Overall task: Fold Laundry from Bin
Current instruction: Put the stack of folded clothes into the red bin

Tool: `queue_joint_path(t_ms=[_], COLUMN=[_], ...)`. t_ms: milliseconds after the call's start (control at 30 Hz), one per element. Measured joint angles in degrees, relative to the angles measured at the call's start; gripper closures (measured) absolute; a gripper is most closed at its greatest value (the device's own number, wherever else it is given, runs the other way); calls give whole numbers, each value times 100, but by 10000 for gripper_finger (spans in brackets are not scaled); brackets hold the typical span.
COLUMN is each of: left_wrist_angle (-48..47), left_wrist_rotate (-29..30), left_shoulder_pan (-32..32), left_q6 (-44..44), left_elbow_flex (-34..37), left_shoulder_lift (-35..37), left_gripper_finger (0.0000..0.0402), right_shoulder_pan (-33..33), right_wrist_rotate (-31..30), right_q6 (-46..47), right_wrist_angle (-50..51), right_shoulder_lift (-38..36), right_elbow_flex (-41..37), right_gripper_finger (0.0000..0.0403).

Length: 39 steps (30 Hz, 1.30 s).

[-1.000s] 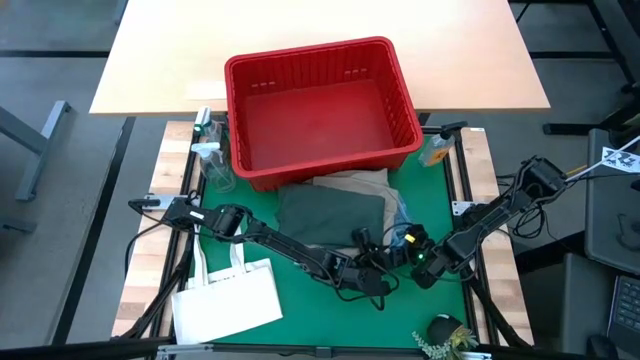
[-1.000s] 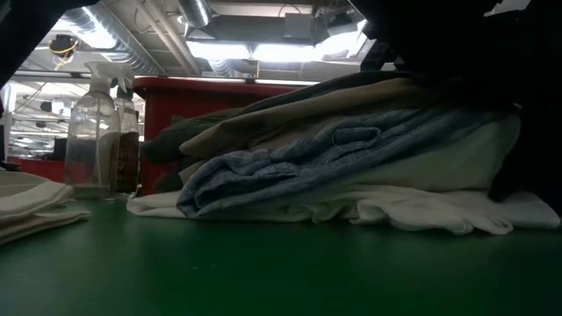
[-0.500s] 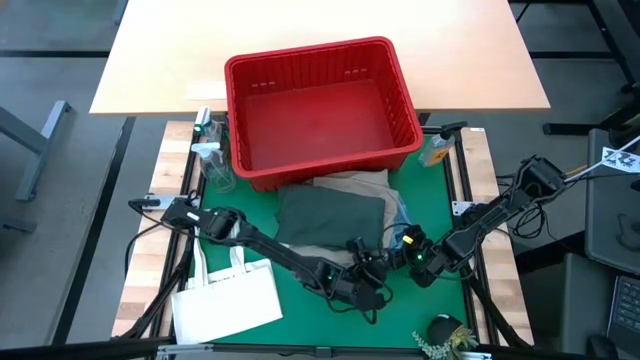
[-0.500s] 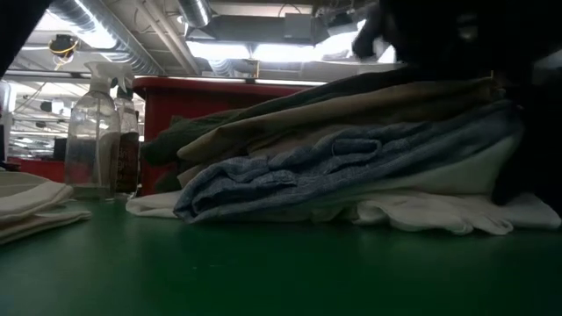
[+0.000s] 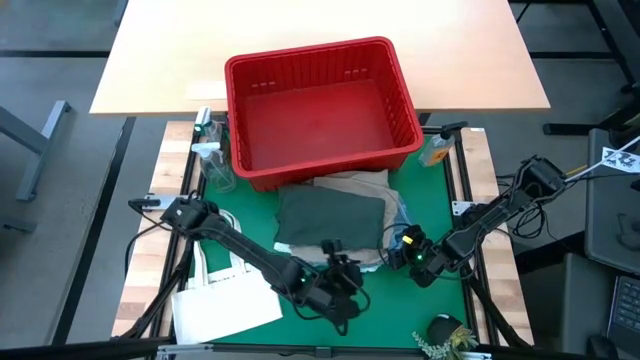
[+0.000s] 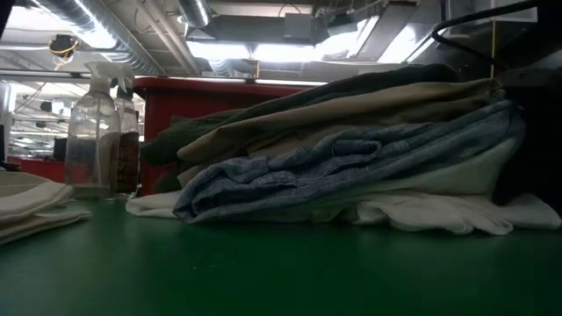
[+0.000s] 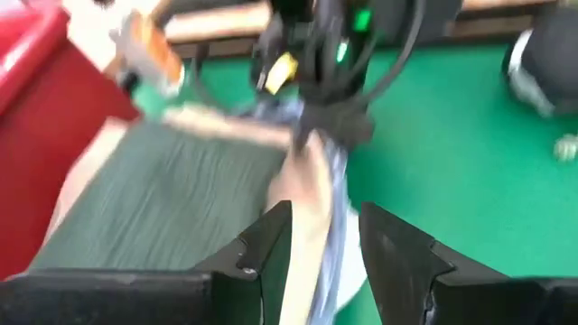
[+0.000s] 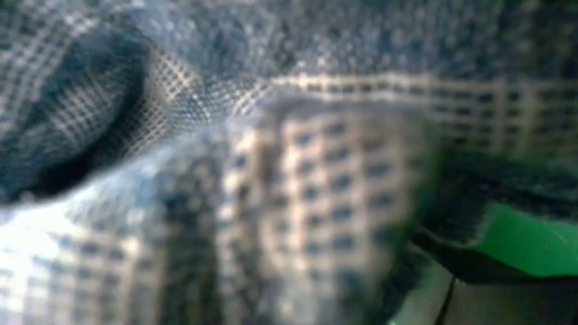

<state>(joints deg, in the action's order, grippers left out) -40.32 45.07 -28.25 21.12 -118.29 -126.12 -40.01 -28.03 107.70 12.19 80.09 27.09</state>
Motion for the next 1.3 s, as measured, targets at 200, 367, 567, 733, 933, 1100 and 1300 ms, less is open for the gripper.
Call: queue_joint_path(t_ms=[200,367,567,733,933,1100,1300], left_wrist_angle=[-2028,-4374,-4768,-4871,-3979,-2558,-971], left_wrist_rotate=[-294,-124,-326,-379,-416,-430,-916], left_shoulder_pan=[-105,-170,-401,-683,-978,-794,-200], left_q6=[1155,2663,3349,4966,6202,6803,6878], left_elbow_flex=[10,22,833,2262,4246,5739,6979], left_shoulder_lift=[703,1084,2019,3080,4369,5008,5043], left_gripper_finger=[276,276,276,277,277,277,277], right_shoulder_pan=[-4,-4,-4,-7,-7,-9,-9], right_wrist_rotate=[2,3,9,8,-15,-20,-15], right_q6=[0,-2,-4,-9,-9,-9,-7], right_wrist_angle=[-20,-28,-51,-96,-166,-179,-189], right_shoulder_lift=[0,2,4,2,4,4,4], right_elbow_flex=[-4,-4,-4,-7,-9,-9,-9], right_gripper_finger=[196,196,196,196,196,196,196])
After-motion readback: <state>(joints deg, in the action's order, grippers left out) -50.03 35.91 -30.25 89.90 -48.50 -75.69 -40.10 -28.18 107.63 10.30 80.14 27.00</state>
